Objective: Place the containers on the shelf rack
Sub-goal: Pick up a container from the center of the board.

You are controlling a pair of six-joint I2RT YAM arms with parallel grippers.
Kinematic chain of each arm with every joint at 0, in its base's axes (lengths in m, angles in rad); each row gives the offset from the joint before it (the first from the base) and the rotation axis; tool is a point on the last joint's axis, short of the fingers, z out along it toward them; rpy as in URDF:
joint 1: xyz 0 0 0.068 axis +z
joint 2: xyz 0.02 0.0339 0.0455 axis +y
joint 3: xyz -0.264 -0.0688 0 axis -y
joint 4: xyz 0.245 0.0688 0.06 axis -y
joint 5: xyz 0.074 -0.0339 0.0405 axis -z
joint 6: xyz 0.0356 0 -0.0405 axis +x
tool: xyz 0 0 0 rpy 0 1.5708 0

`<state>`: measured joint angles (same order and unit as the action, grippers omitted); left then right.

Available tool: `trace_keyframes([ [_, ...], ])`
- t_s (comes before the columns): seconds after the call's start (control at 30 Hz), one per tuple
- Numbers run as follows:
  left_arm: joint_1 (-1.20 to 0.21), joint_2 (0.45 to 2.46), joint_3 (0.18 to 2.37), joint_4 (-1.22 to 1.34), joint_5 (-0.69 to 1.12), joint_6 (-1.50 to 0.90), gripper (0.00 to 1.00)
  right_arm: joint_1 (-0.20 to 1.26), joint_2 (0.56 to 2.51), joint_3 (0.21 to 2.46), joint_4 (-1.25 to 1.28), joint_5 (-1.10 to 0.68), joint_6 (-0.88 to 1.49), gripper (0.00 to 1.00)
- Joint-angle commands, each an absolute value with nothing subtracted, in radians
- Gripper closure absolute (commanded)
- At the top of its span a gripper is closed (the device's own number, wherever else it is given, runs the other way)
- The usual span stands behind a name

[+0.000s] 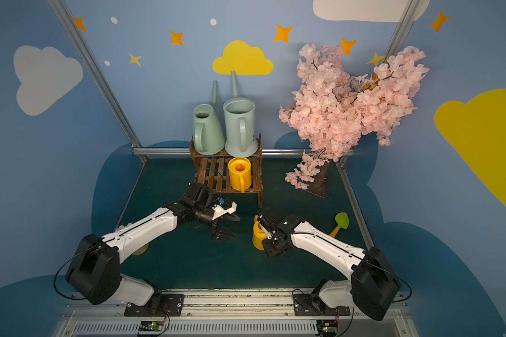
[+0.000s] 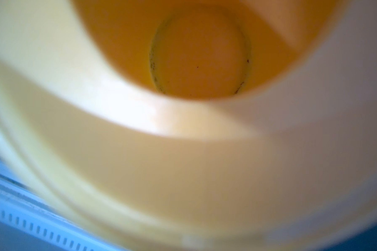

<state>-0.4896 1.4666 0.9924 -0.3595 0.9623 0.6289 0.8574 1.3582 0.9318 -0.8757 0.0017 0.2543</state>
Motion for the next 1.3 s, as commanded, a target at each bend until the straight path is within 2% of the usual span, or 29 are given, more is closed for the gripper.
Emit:
trace_keyframes([
  [0.0,-0.457,1.436,0.972,-0.477,1.029,0.758,0.14,0.917,1.401,0.984,-0.853,-0.055,0.107,0.87],
  [0.23,-0.392,1.41,0.96,-0.633,1.065,0.98,0.14,0.939,1.481,1.068,-0.907,-0.083,-0.072,0.85],
  [0.4,-0.355,1.429,0.963,-0.776,1.099,1.256,0.13,0.94,1.523,1.088,-0.924,-0.07,-0.18,0.84],
  [0.57,-0.341,1.476,0.962,-0.804,1.068,1.4,0.14,0.942,1.534,1.08,-0.913,-0.079,-0.276,0.83],
  [0.8,-0.34,1.626,1.068,-0.786,1.023,1.317,0.15,0.937,1.535,1.082,-0.898,-0.056,-0.326,0.82],
  [1.0,-0.357,1.611,0.985,-0.598,0.967,1.241,0.18,0.928,1.537,1.076,-0.885,-0.059,-0.333,0.81],
  [1.27,-0.424,1.64,0.957,-0.515,0.841,1.243,0.23,0.916,1.536,1.069,-0.869,-0.073,-0.339,0.8],
])
